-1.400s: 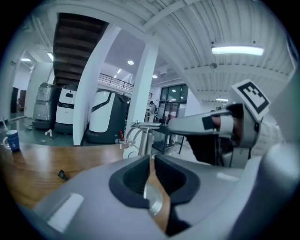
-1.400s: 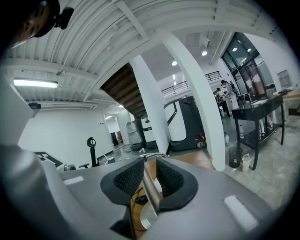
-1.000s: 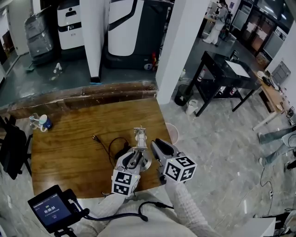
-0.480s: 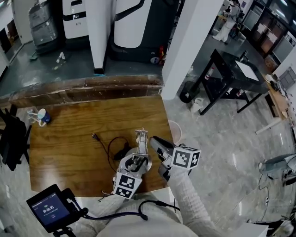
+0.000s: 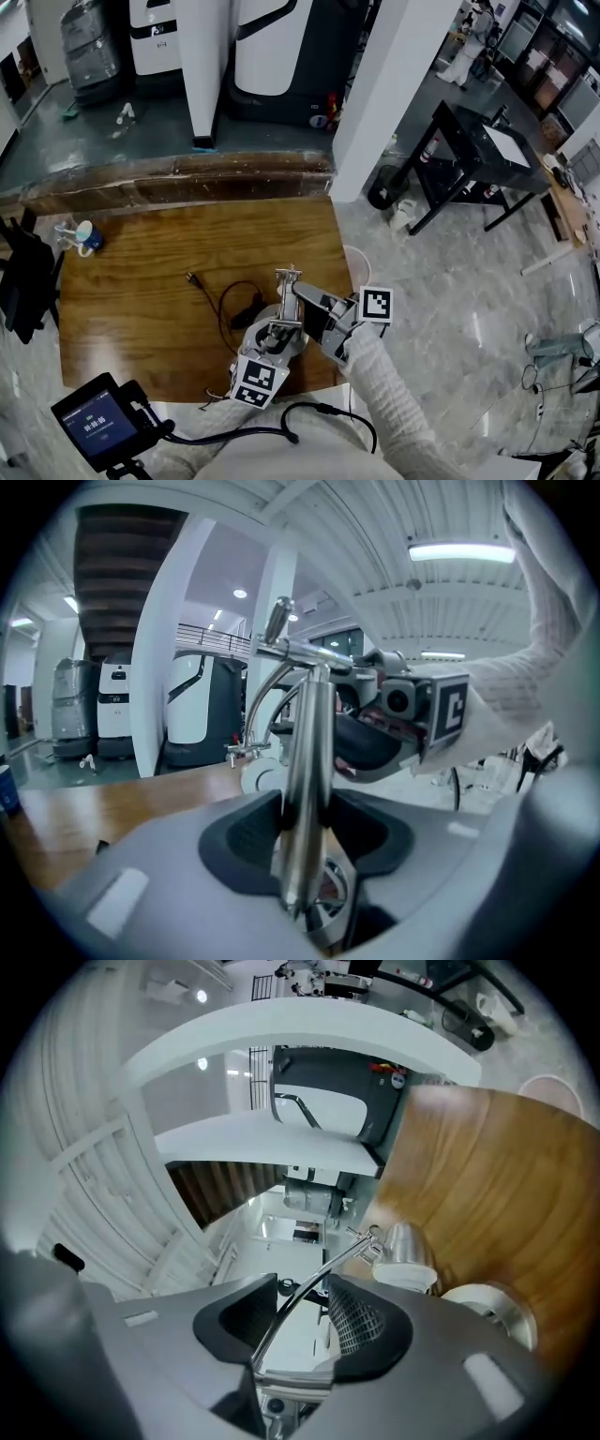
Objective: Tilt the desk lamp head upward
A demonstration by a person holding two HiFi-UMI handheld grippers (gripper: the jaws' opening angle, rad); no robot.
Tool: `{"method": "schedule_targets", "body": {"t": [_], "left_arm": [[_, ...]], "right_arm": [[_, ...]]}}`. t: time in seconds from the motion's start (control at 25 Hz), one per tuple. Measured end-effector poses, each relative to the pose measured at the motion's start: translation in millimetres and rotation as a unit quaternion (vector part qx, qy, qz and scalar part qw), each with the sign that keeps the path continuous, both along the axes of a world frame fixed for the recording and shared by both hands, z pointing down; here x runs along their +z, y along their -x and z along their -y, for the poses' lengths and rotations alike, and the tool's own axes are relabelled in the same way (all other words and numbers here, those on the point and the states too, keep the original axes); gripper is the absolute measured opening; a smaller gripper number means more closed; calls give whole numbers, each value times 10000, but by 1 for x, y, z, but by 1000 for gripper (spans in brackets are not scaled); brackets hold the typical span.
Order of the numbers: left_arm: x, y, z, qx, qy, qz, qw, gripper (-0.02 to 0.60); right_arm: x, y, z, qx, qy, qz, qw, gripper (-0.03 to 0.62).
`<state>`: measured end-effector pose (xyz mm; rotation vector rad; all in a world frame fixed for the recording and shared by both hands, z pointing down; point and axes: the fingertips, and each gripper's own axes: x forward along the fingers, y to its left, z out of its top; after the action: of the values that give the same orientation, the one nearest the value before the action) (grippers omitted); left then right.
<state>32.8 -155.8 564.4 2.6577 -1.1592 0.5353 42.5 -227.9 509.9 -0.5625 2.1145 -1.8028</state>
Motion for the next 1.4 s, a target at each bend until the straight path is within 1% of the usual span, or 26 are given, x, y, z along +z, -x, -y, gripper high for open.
{"method": "schedule_targets", "body": {"t": [0.12,0.32,0.44,0.56,0.68,0.88,1.12,1.4], "left_arm": [[1,0,0,-4,6,21,10000,158],[2,-1,1,-26,10,42,10000,158],[4,-1,3,-44,56,12,10000,158],[2,0,1,-67,73,16,9999,158],[0,-1,1,-82,76,14,9999,158],[0,-2,2,-68,128,-9,9999,158],[2,-2,4,-71,180,41,9998,158],[7,-1,7,-62,220,46,9997,158]], "right_arm": [[3,2,3,-73,46,-17,10000,153],[5,8,8,-220,205,95,9995,155],[6,9,10,-206,257,162,9993,153],[6,10,8,-137,239,47,9996,152],[4,9,9,-128,126,-122,9998,153],[0,9,10,-106,-32,-137,9998,156],[-1,9,12,-122,-308,-269,9991,163],[2,12,14,-141,-467,-371,9981,169]]}}
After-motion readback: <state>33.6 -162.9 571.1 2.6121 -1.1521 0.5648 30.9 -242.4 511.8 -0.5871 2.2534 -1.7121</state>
